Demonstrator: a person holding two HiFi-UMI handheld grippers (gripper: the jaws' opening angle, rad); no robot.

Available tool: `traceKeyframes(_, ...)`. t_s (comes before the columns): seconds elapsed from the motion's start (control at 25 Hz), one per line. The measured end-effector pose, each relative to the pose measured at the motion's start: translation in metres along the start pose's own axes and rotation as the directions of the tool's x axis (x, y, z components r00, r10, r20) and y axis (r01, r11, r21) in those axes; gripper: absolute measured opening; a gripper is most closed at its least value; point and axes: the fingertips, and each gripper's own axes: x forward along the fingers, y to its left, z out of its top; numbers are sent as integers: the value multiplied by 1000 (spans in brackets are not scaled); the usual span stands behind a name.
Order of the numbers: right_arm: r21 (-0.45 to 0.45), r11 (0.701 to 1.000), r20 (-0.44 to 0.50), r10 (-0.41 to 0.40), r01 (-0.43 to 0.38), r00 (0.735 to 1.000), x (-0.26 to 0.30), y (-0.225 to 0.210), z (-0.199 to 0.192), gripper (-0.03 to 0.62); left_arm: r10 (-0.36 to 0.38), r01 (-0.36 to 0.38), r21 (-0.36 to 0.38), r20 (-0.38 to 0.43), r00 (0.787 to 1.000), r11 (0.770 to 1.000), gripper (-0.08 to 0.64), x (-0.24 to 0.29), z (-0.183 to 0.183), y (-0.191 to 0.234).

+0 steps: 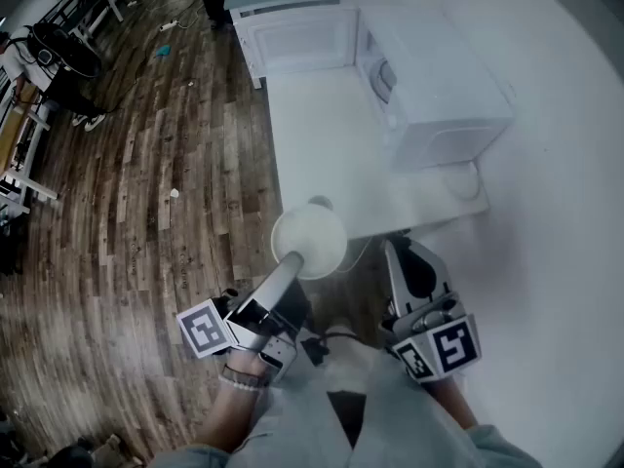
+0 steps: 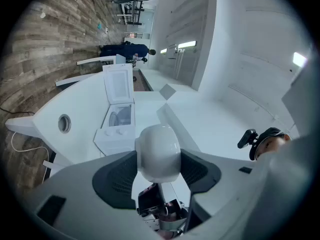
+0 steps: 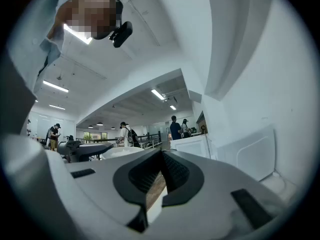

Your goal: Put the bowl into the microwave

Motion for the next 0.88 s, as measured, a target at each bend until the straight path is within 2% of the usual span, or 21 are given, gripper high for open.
traceKeyframes(0.68, 30, 999, 2, -19, 19, 1000, -9, -5, -3, -3, -11, 11, -2, 10, 1000, 1000, 255, -3, -7, -3)
traceKeyframes(0.88, 29, 1000, -8, -5, 5, 1000, -9, -9, -5, -3, -14, 13, 16, 45, 999, 1000, 255, -5, -5, -7)
